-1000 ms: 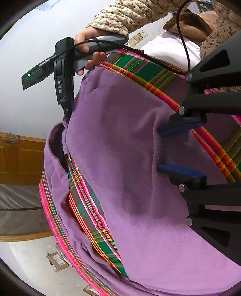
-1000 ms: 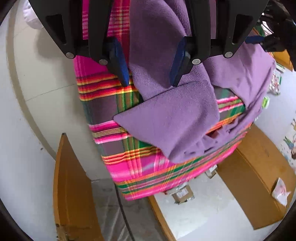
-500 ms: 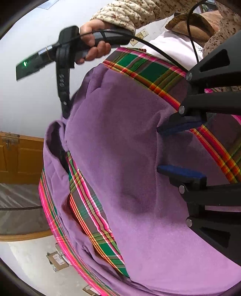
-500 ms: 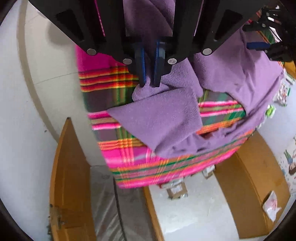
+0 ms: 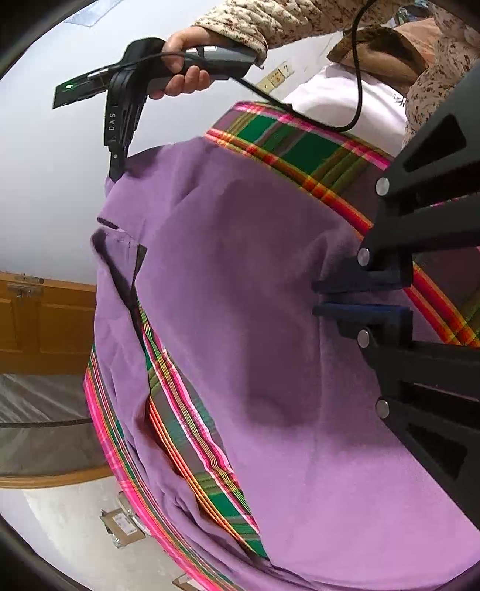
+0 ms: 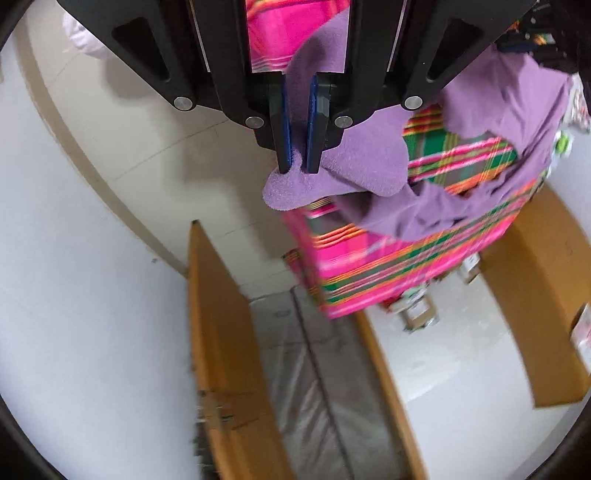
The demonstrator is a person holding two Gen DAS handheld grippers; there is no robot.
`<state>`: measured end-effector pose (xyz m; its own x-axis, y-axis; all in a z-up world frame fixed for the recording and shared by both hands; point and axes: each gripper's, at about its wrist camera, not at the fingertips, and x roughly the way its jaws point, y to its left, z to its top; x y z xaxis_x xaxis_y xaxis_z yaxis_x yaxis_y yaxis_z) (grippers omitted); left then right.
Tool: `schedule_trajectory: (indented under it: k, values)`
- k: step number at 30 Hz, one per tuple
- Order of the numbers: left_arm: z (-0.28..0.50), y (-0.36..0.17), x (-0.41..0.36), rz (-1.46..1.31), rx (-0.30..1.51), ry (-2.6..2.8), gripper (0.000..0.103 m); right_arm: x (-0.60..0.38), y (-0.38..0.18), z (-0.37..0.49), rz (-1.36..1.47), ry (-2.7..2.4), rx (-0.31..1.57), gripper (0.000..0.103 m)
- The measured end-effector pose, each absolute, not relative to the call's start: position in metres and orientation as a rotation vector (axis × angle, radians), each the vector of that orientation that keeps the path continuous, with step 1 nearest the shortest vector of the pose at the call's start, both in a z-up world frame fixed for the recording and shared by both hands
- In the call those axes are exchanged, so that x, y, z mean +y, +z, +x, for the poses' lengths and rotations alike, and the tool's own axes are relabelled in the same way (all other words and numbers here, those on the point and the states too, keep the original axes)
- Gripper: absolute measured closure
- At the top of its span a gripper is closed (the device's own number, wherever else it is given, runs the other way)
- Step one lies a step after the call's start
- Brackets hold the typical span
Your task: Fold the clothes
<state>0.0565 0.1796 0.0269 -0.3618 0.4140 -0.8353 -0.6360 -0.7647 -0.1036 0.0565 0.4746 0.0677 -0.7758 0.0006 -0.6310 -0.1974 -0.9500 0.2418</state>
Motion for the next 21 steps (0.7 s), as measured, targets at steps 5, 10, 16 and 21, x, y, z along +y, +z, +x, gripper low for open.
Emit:
schedule_trajectory:
  k: [5, 10, 16, 21]
  values:
    - [0.056, 0.027, 0.183, -1.213, 0.308, 2.115, 0.100, 0.496, 0.066, 0.073, -0.931, 2.749, 0.492, 0.095]
    - [0.053, 0.026, 0.185, -1.214, 0.301, 2.097, 0.101, 0.516, 0.056, 0.090, -0.909, 2.683, 0.565, 0.095]
    - [0.054, 0.025, 0.187, -1.217, 0.295, 2.092, 0.101, 0.531, 0.048, 0.110, -0.865, 2.625, 0.644, 0.096]
    - [0.058, 0.023, 0.190, -1.212, 0.300, 2.055, 0.101, 0.534, 0.053, 0.119, -0.839, 2.603, 0.657, 0.096]
